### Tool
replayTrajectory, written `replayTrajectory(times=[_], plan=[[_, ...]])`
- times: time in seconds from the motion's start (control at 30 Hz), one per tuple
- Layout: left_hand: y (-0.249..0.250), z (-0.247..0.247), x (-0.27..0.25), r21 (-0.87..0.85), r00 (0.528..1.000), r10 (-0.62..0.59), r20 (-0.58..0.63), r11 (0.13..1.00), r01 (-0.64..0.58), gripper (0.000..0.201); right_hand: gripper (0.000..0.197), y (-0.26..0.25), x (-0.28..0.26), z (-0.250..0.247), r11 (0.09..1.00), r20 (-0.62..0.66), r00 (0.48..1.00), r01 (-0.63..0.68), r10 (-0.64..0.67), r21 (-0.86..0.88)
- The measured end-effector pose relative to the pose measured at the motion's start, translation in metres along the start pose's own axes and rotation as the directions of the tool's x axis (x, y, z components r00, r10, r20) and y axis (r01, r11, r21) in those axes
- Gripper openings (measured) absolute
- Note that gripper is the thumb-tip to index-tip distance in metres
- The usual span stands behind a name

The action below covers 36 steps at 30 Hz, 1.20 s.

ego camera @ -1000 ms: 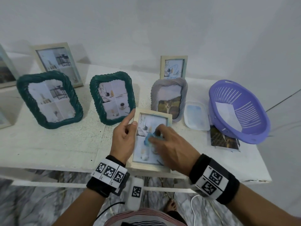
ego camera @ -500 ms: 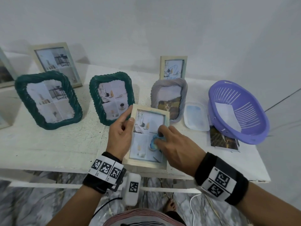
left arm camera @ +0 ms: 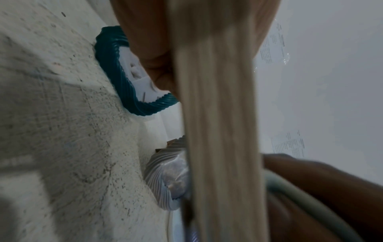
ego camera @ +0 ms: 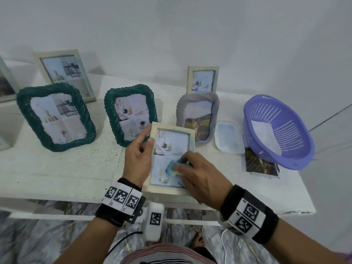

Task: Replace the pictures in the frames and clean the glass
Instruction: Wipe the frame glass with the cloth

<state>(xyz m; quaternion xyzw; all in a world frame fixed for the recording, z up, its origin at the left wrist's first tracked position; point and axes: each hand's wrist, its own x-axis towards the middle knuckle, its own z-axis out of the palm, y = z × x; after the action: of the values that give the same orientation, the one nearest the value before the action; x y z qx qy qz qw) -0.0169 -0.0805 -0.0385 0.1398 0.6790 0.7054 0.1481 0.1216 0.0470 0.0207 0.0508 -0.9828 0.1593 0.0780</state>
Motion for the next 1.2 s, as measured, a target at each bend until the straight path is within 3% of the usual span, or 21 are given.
replayTrajectory(times=[0.13, 0.33, 0.53, 0.7, 0.77, 0.87, 0.97, 1.2], plan=[[-0.006, -0.002, 0.001, -0.016, 1.000, -0.023, -0.009, 1.000, 0.023, 0.040, 0.013, -0.005, -0.013, 0.002, 0.998, 0.069, 0.996, 0.054, -0.056, 0.037], [0.003, 0.012, -0.006, 0.017, 0.998, 0.047, 0.029, 0.999, -0.047, 0.042, 0.012, 0.002, 0.022, 0.008, 0.994, -0.075, 0.995, -0.074, 0.068, -0.078], [0.002, 0.010, -0.007, 0.001, 0.999, 0.024, 0.039, 1.000, -0.024, 0.042, 0.019, -0.010, 0.002, 0.008, 0.987, 0.125, 0.983, 0.143, -0.133, -0.074], [0.003, 0.014, -0.004, 0.030, 0.999, 0.052, 0.011, 0.998, -0.052, 0.042, 0.019, 0.018, 0.021, -0.001, 0.991, -0.084, 0.996, -0.042, 0.032, -0.124], [0.003, 0.013, -0.005, 0.019, 0.998, 0.054, 0.021, 0.998, -0.054, 0.042, 0.017, 0.027, 0.028, -0.007, 0.994, -0.167, 0.982, -0.098, 0.088, -0.054], [0.003, 0.011, -0.006, -0.006, 0.999, 0.042, 0.008, 0.999, -0.042, 0.042, 0.022, 0.038, 0.029, -0.023, 0.976, -0.300, 0.937, -0.135, 0.182, 0.169], [0.006, 0.009, -0.009, -0.009, 0.998, 0.061, -0.012, 0.998, -0.061, 0.042, 0.019, 0.055, 0.021, -0.046, 0.929, -0.430, 0.842, -0.201, 0.327, 0.312], [0.005, 0.003, -0.007, -0.014, 0.999, 0.044, -0.017, 0.999, -0.044, 0.042, 0.020, 0.116, 0.012, -0.058, 0.836, -0.535, 0.664, -0.522, 0.523, 0.169]])
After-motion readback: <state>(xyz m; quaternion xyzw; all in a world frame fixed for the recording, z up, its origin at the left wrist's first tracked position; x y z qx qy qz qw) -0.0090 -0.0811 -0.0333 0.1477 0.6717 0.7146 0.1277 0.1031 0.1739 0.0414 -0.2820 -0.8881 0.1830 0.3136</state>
